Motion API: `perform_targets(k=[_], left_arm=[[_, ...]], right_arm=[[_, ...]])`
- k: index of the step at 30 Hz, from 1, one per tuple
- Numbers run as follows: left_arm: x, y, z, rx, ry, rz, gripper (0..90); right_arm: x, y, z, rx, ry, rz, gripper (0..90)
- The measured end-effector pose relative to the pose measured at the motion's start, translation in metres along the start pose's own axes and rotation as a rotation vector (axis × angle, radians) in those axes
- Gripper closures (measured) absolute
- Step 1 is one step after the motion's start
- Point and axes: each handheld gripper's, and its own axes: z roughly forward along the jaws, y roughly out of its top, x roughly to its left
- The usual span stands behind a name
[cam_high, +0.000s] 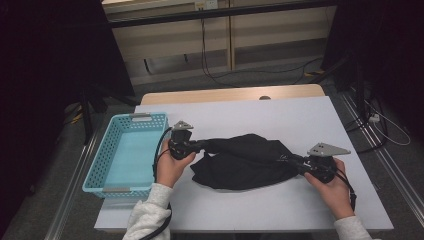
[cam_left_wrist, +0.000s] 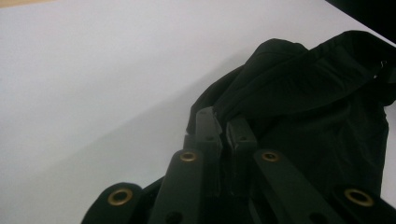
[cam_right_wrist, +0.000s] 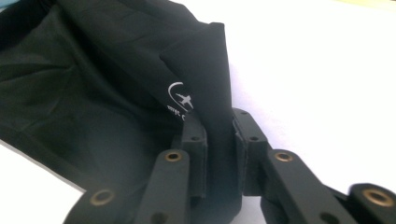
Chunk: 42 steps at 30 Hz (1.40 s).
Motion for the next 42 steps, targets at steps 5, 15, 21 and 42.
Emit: perform_targets(k=[5,15,21,42], left_arm=[[0.002,-0.001,0.001,0.0,-0.004,-0.004,85.9],[0.0,0.0,0.003,0.003,-0.005,0.001,86.0],[0.001,-0.001,0.004,0.006,-0.007,-0.003,85.9],[0.001,-0.002,0.003,0.003,-0.008,0.003,85.9]], right_arm=[[-0.003,0.002,-0.002,-0.012,0.013,0.028,80.5],[-0.016,-0.001,-0.013,-0.053,-0.027,0.108,79.3],[-0.015,-0.005,-0.007,-0.026,0.004,0.103,74.0],[-0.009,0.007,0.029,0.1,-0.005,0.042,84.3]])
